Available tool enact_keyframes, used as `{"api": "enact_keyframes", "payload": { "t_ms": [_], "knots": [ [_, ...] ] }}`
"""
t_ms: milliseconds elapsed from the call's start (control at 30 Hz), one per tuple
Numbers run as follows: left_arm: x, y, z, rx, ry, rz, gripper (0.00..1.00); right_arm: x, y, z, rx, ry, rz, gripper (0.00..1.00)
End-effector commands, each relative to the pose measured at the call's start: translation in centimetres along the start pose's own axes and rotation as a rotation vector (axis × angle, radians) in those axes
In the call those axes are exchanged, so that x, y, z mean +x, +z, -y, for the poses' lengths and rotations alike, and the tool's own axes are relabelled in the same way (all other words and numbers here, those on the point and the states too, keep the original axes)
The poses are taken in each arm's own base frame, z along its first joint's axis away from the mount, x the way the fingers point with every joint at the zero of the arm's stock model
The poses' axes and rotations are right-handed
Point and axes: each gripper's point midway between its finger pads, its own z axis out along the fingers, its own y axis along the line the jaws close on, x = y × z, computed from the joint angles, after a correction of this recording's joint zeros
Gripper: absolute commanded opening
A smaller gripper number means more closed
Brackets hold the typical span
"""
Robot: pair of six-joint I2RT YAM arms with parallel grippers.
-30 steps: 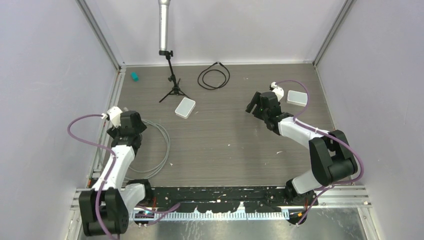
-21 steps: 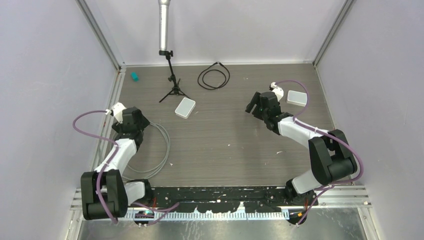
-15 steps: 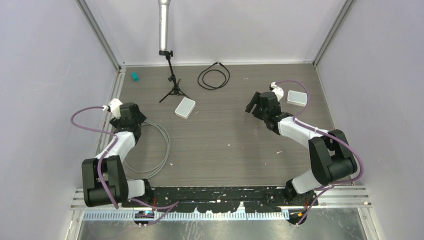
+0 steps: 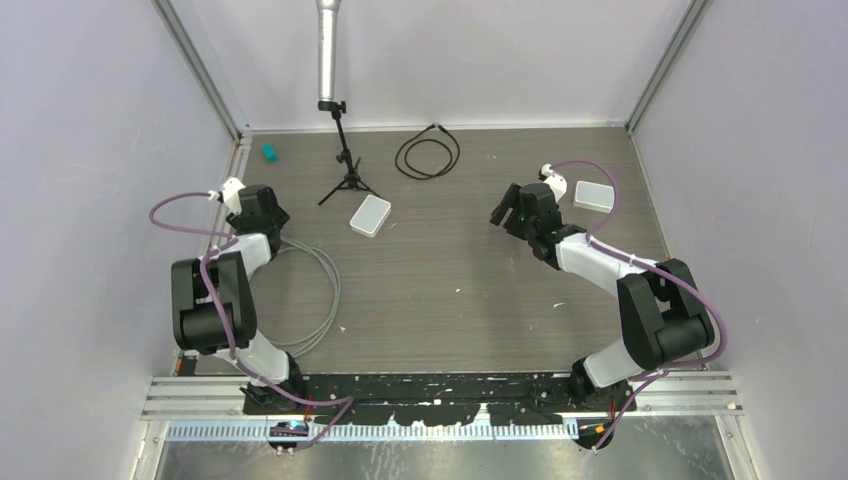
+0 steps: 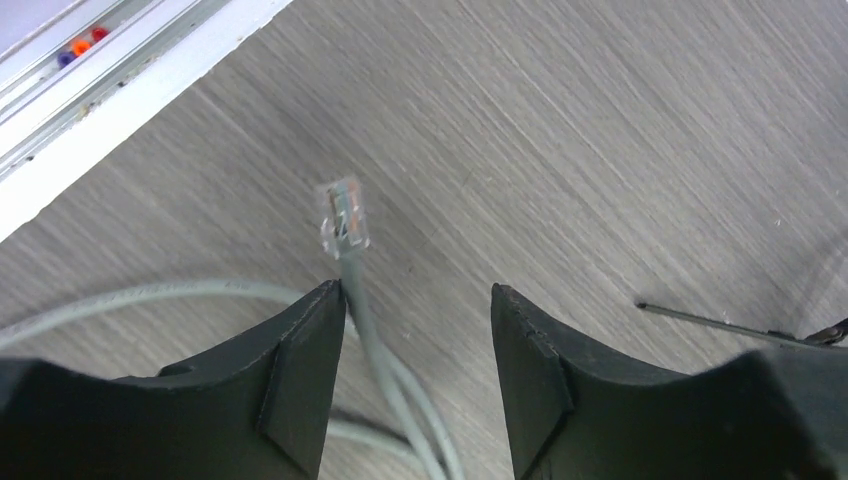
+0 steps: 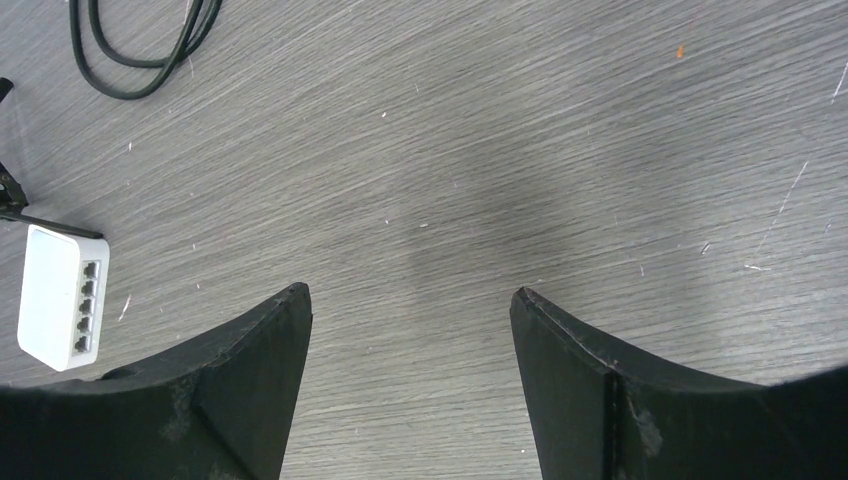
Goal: Insert the plug into the switch port
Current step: Pick up the connector from the center of the board.
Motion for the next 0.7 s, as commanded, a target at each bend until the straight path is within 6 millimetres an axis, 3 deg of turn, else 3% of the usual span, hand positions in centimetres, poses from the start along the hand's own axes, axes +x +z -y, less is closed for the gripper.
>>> {"api": "enact_keyframes", "payload": {
  "t_ms": [0, 300, 567, 667],
  "knots": [
    [-2.7, 1.3, 1.4, 0.035, -0.025, 0.076, 0.56, -1.8, 0.1, -1.6, -0.033, 0.025, 0.042, 0.77],
    [-1.5, 3.1, 1.0, 0.006, -0.013, 0.043, 0.51, -1.7, 0.3, -1.6, -0.035, 0.026, 0.036, 0.77],
    [-0.8, 2.5, 2.6, 0.101, -0.04, 0.003, 0.04, -1.7, 0.3, -1.7, -0.04, 0.027, 0.035, 0.77],
    [0.0, 0.8, 4.2, 0.195, -0.082, -0.034, 0.0, -1.7, 0.1, -2.0, -0.064, 0.025, 0.038, 0.77]
  ]
}}
